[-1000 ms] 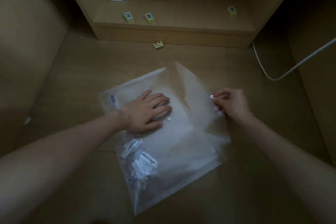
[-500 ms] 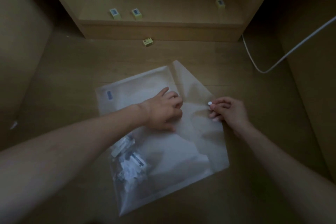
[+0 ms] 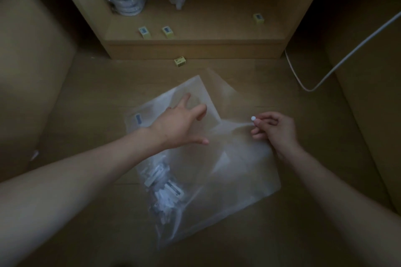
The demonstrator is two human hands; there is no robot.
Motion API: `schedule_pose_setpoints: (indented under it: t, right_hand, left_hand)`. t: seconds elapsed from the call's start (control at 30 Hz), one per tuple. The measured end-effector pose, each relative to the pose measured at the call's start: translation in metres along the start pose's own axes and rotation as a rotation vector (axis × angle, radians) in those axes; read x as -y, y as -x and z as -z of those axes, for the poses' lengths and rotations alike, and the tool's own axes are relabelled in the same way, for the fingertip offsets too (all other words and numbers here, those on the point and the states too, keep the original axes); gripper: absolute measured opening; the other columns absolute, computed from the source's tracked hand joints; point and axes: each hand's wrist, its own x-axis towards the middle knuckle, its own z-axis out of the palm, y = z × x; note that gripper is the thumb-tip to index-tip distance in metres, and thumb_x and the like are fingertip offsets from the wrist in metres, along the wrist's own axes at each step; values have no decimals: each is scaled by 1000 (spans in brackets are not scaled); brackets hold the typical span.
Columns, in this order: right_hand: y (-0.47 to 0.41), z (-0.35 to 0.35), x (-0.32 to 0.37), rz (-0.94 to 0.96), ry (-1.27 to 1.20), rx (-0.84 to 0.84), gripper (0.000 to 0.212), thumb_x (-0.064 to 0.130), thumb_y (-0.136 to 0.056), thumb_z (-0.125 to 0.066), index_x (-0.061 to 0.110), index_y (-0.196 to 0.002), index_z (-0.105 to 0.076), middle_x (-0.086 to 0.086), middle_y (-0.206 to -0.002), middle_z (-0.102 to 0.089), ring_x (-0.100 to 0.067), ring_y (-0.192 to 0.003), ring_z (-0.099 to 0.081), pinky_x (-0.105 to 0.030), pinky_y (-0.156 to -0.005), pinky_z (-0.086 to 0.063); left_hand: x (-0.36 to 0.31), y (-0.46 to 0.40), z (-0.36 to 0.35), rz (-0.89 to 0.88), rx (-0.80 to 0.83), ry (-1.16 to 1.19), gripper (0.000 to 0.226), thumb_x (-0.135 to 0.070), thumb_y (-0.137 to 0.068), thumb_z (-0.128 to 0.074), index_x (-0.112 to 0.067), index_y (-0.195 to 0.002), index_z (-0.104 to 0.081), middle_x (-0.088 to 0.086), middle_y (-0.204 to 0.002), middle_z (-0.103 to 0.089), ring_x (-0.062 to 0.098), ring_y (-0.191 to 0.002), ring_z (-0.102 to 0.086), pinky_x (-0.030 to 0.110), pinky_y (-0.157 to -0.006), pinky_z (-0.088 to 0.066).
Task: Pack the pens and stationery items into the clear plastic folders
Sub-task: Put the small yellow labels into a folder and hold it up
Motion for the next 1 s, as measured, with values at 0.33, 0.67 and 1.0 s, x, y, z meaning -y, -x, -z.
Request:
schedule_pose_setpoints:
  t: [0.33, 0.67, 1.0]
  right_hand:
    - [10, -8, 23, 26, -16, 61, 9, -8, -89, -55, 1, -89, -54, -16, -72, -59, -7, -44, -62, -19, -45, -53]
    - [22, -33, 23, 56, 16, 125, 19, -14, -87, -54, 3, -78, -56, -9, -62, -61, -8, -42, -60, -21, -42, -52]
    - [16, -21, 8, 7, 30, -7, 11, -7, -88, -58, 2, -82, -56, -13, -71, -60, -6, -41, -59, -19, -44, -52]
  left_hand:
    - [21, 29, 52, -134, -48, -200, 30, -43, -86, -62, -20, -91, -44, 1, -115, -43, 19, -94, -54, 35, -80, -45]
    - [12, 20, 39, -304, 143, -335, 20, -48, -94, -48, -29, -97, -50, -7, -111, -56, 10, -124, -41, 39, -115, -6]
    - [14, 35, 30, -195, -231, -271, 49, -73, -75, -39, -25, -79, -47, 2, -108, -39, 27, -118, -37, 50, -110, -19]
